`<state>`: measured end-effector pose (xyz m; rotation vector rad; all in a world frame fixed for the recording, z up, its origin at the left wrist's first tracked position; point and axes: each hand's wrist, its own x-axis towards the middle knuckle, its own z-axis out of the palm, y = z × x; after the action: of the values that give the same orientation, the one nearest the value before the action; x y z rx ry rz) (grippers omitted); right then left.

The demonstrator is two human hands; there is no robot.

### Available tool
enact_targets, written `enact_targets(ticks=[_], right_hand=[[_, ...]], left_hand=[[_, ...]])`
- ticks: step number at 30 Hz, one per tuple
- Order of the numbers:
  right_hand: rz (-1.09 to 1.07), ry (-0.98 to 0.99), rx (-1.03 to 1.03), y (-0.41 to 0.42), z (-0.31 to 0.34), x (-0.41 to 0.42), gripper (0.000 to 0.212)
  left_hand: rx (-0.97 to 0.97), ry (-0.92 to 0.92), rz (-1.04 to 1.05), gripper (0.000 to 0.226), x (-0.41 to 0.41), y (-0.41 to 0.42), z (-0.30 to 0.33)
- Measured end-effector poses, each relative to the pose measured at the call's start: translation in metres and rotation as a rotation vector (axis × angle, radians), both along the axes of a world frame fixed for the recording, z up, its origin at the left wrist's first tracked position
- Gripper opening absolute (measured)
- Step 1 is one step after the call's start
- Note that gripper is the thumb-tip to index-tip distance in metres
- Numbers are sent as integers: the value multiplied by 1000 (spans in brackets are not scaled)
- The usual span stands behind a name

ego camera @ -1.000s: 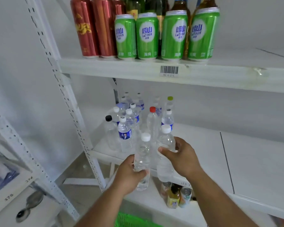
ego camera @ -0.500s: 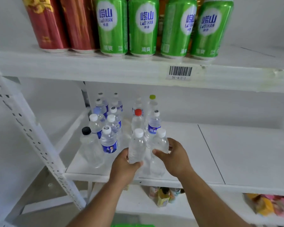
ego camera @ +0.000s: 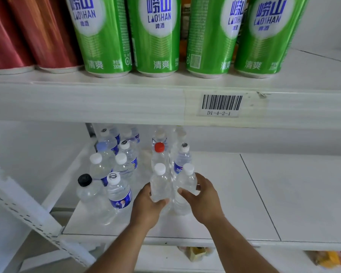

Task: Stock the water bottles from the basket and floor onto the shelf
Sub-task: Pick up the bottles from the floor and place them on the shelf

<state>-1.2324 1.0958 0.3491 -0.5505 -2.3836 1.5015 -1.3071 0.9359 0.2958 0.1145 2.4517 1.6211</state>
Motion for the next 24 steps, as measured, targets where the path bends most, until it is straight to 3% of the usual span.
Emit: enact_targets(ticks=[24], right_hand=[[84, 26, 36, 20, -1, -19, 47]], left_hand=[[21, -53, -52, 62, -21, 10, -2]])
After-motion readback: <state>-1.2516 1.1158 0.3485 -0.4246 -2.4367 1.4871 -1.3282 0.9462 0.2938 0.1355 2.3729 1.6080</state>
